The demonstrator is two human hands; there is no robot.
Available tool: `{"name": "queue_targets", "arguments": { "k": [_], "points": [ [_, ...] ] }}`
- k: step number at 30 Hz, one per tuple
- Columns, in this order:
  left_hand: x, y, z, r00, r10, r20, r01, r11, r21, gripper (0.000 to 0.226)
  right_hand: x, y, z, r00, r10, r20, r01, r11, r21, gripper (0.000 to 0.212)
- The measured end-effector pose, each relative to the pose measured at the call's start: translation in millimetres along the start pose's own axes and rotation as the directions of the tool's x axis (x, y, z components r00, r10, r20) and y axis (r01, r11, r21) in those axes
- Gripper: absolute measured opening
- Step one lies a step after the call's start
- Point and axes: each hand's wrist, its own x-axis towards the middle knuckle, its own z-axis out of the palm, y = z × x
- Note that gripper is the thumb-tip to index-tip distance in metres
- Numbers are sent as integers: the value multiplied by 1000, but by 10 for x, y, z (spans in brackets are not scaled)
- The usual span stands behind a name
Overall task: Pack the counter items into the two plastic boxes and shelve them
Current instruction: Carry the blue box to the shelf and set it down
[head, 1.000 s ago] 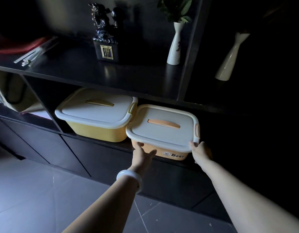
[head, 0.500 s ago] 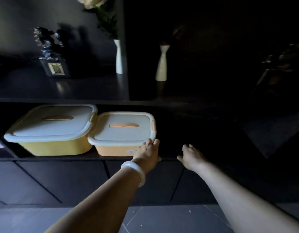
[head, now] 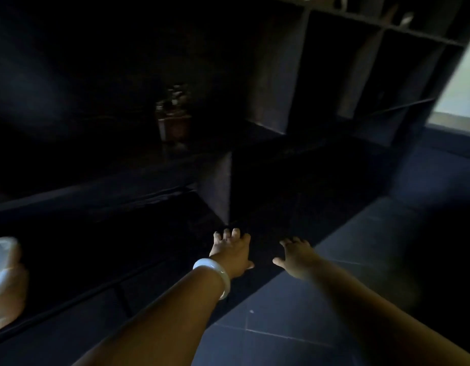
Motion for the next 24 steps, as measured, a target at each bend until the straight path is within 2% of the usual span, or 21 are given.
{"name": "queue_targets", "arguments": {
  "k": [4, 10, 16, 24],
  "points": [
    [572, 875, -300, 983, 181, 6, -181, 981, 65, 69, -30, 1102, -246, 989, 150, -12, -149, 987, 64, 75],
    [1686, 2077, -698, 894, 448, -7, -444, 886, 134, 72, 29, 2394, -577, 895, 445, -38, -440, 893, 93, 74],
    [2848, 2963, -1016, 784, 620, -24, -608, 776, 168, 80, 370, 3410, -1021, 813, 580, -47, -569, 810, 142, 74],
    [4068, 4380, -1396, 609, 793, 17, -765, 582, 275, 83, 682, 4673, -1430, 647, 758, -85, -736, 650, 191, 73]
  ]
}}
